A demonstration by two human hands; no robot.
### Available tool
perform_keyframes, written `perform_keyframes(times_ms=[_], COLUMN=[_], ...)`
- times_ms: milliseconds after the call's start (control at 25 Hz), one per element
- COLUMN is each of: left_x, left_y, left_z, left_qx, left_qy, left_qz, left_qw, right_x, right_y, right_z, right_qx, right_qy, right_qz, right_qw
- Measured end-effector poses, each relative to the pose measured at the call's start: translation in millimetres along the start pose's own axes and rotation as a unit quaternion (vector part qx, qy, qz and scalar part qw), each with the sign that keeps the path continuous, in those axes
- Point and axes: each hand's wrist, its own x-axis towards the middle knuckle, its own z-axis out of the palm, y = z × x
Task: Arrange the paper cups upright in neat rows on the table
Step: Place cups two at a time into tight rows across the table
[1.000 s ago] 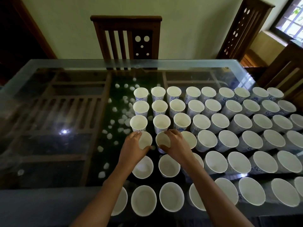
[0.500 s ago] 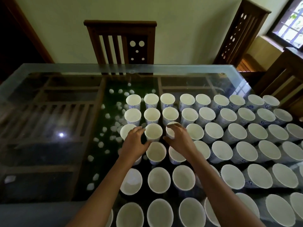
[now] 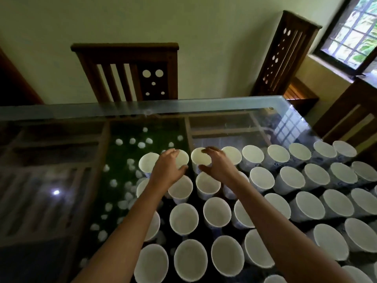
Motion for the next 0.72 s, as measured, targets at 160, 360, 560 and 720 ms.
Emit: perform_keyframes(times_ms=[160, 360, 560, 720], left_x=[25.8, 28.7, 30.9, 27.8], left_y=[-7.8, -9.2, -10.2, -9.4], left_z=[3.0, 7.8, 10.3, 12.0], left_qx=[0.026, 0.040, 0.041, 0.035], left_qy=[-0.034, -0.059, -0.049, -0.042], left_qz=[-0.021, -0.035, -0.048, -0.053], left_qw=[0.999, 0.997, 0.997, 0.997], right_x=[26.9, 40.0, 48.6, 47.9], right_y=[4.1, 10.4, 15.1, 23.6], right_z=[-0.6, 3.6, 5.9, 5.1], right_qx=[-0.033, -0.024, -0.012, -0.014], right_qy=[-0.058, -0.082, -0.092, -0.092], right_qz=[-0.035, -0.042, -0.034, -0.028], right_qw=[0.997, 0.995, 0.995, 0.995])
